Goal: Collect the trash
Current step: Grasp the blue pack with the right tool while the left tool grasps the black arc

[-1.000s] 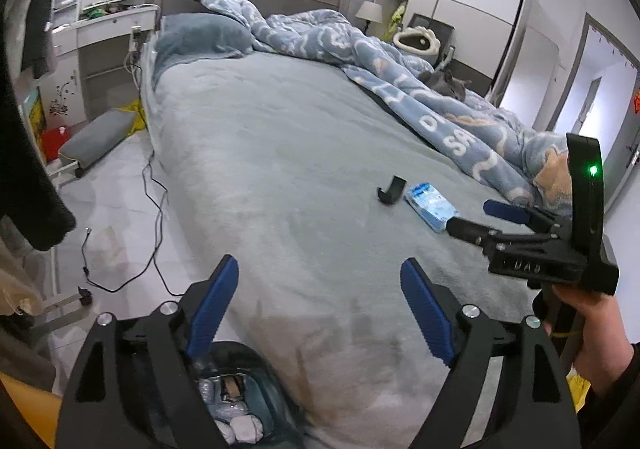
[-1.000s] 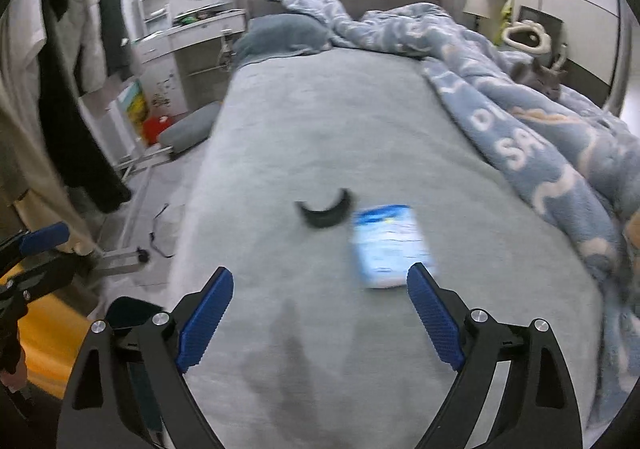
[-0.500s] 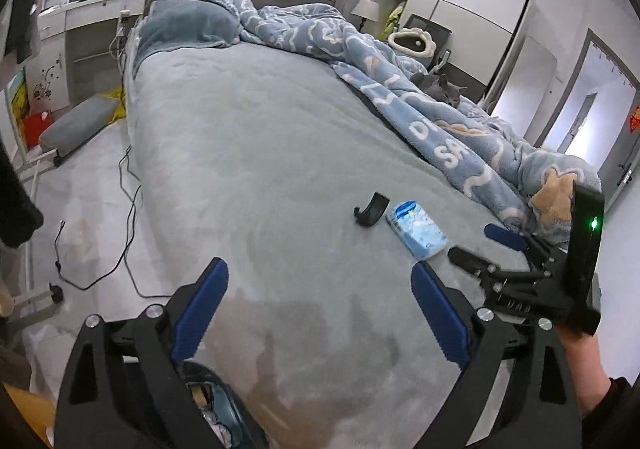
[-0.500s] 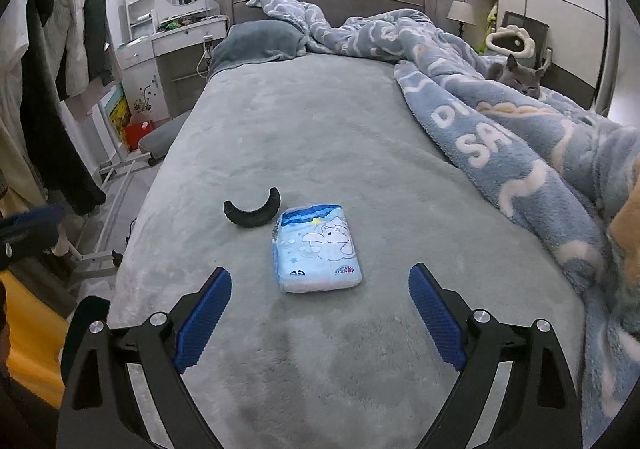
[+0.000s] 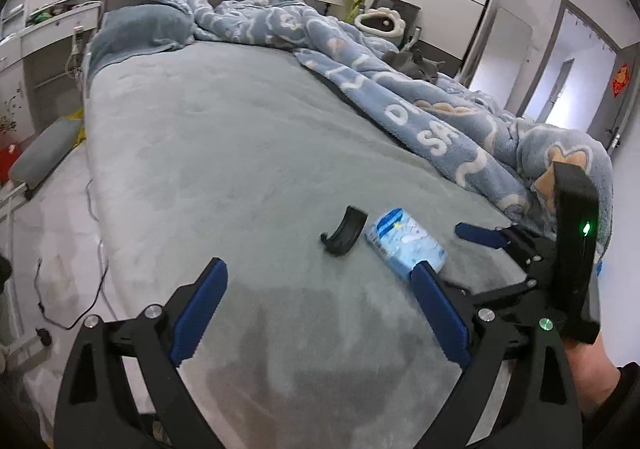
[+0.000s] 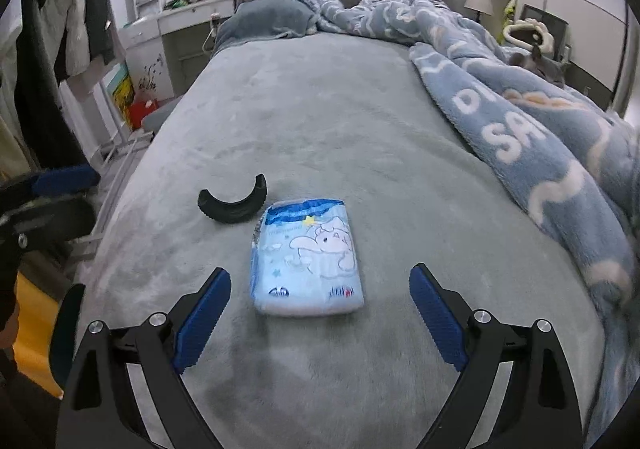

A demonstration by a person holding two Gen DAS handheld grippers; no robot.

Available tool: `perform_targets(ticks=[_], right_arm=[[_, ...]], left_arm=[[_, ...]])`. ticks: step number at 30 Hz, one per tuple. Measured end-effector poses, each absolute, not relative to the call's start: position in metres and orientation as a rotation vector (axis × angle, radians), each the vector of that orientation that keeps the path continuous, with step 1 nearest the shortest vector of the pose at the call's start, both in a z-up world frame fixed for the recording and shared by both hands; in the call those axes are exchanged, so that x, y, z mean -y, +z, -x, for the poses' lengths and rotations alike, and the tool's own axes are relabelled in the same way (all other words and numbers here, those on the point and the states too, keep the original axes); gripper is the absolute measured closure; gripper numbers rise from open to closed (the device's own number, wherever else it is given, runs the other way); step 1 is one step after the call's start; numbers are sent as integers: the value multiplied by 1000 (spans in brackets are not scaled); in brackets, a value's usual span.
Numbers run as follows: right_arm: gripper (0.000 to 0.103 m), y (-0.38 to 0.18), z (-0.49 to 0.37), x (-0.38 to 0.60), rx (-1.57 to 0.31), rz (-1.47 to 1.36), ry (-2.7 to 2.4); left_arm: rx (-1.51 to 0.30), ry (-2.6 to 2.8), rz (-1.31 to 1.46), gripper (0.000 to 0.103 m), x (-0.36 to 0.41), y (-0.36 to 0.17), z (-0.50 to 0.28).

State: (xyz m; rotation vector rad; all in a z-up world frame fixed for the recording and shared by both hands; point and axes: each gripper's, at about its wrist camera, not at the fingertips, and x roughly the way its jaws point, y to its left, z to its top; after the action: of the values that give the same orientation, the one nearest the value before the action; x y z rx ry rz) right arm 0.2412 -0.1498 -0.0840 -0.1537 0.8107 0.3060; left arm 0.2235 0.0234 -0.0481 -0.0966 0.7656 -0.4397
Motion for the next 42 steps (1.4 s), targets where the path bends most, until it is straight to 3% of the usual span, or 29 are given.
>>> perform_targets(ticks=[2, 8, 13, 35, 42], right_arm=[[12, -88, -248, 146, -824, 172, 324], [29, -100, -259, 139, -868, 217, 360], [52, -96, -260, 142, -867, 205, 366], [52, -60, -245, 217, -802, 20, 327], [52, -62, -236, 235, -805, -8, 326]], left_arm=[[-753, -466, 87, 8, -17, -49, -232], [-758, -501, 93, 9, -8, -60, -253], [-754, -494, 38, 11, 3, -69, -263], [-817, -492, -18, 32, 43, -103, -285], [-837, -456, 9, 51, 44, -110, -294]])
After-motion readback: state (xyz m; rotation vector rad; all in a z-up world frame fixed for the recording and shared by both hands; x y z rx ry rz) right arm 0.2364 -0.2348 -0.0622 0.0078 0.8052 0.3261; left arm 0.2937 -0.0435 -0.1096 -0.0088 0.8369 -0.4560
